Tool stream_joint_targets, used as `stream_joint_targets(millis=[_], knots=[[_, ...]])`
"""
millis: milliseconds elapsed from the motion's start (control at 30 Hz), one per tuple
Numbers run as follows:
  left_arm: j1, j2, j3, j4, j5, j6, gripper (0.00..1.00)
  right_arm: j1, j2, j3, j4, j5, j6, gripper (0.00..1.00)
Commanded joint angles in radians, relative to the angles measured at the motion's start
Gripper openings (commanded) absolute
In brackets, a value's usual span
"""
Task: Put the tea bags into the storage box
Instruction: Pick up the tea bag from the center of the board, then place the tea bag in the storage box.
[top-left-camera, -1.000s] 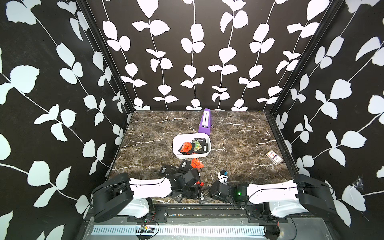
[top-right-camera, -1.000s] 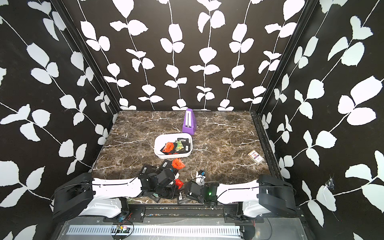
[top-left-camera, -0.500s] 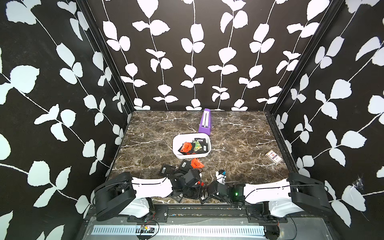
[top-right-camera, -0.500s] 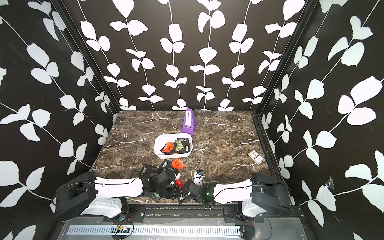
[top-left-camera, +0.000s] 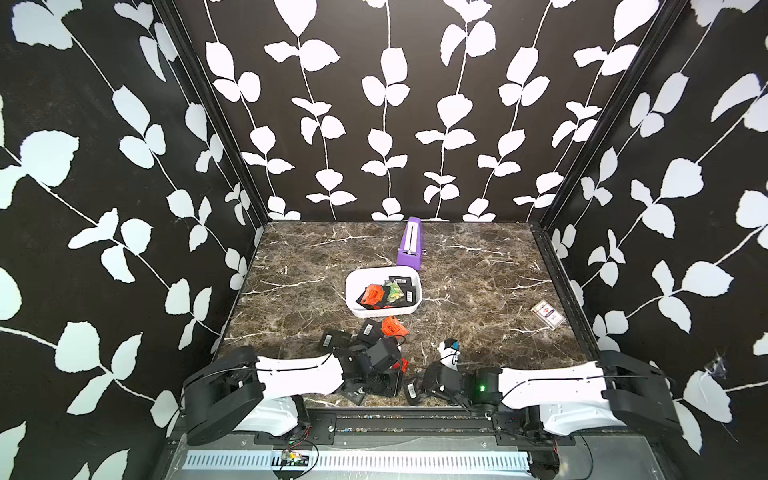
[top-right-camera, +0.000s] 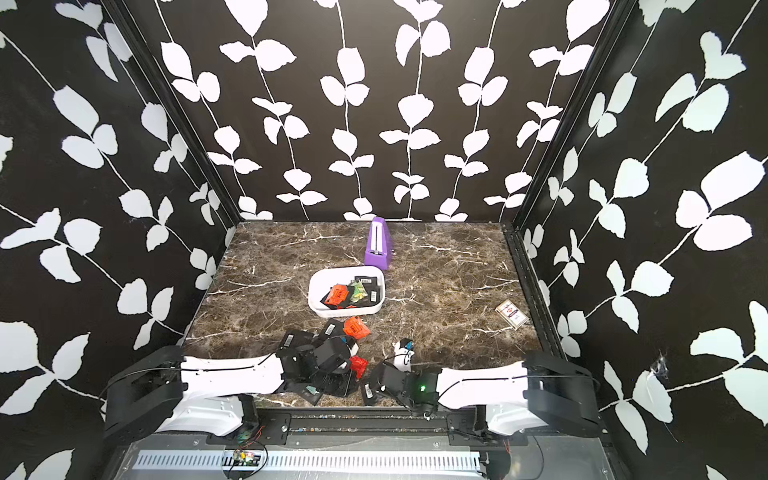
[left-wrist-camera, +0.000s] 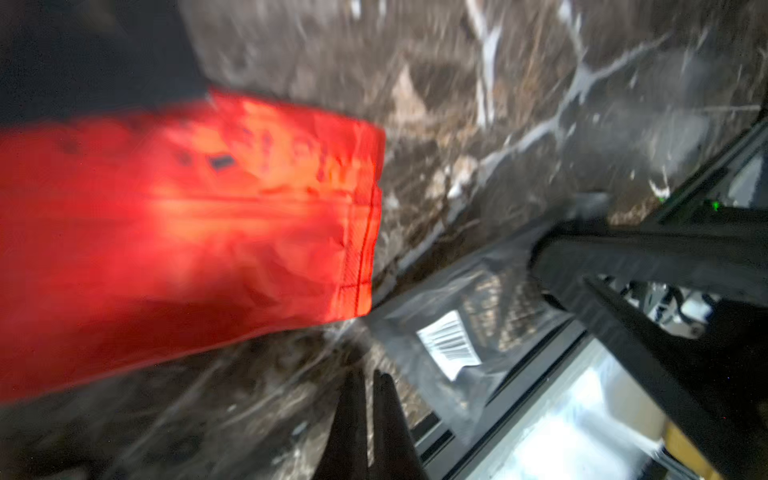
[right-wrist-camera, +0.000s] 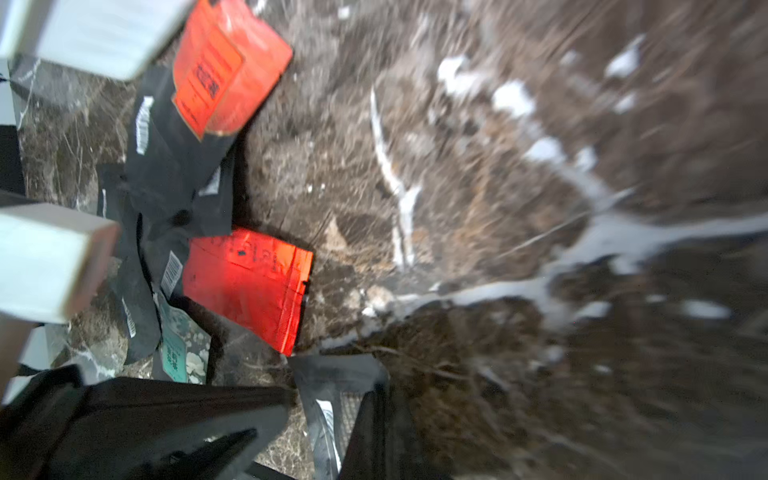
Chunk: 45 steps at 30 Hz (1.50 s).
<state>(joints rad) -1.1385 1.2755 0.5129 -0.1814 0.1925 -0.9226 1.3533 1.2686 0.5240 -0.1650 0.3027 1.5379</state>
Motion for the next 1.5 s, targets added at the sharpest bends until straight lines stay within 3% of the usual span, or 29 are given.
stream_joint_targets(millis=[0,200,300,400,600,800,1133,1467], knots=[[-0.004,-0.091,0.083,-0.111,-0.131,0.042,0.13,0.004,-0.058,0.062,-0.123,0.092,-0.019,0.0],[-0.003,-0.248,0.15,-0.206,-0.305,0.094,0.33,-0.035,-0.182,0.167,-0.304,0.172,-0.072,0.0],[0.01,-0.304,0.149,-0.258,-0.396,0.085,0.41,-0.095,-0.213,0.245,-0.364,0.165,-0.151,0.0],[0.045,-0.346,0.127,-0.263,-0.427,0.075,0.43,-0.189,-0.197,0.328,-0.38,0.112,-0.255,0.0],[0.166,-0.4,0.08,-0.267,-0.388,0.055,0.46,-0.354,-0.05,0.497,-0.358,-0.019,-0.396,0.0],[0.178,-0.484,0.047,-0.293,-0.435,0.025,0.47,-0.454,0.128,0.647,-0.296,-0.147,-0.453,0.0],[0.186,-0.571,0.013,-0.37,-0.523,0.015,0.52,-0.517,0.401,0.837,-0.206,-0.266,-0.455,0.0],[0.189,-0.604,-0.046,-0.347,-0.509,-0.034,0.52,-0.52,0.615,1.08,-0.255,-0.338,-0.504,0.0]])
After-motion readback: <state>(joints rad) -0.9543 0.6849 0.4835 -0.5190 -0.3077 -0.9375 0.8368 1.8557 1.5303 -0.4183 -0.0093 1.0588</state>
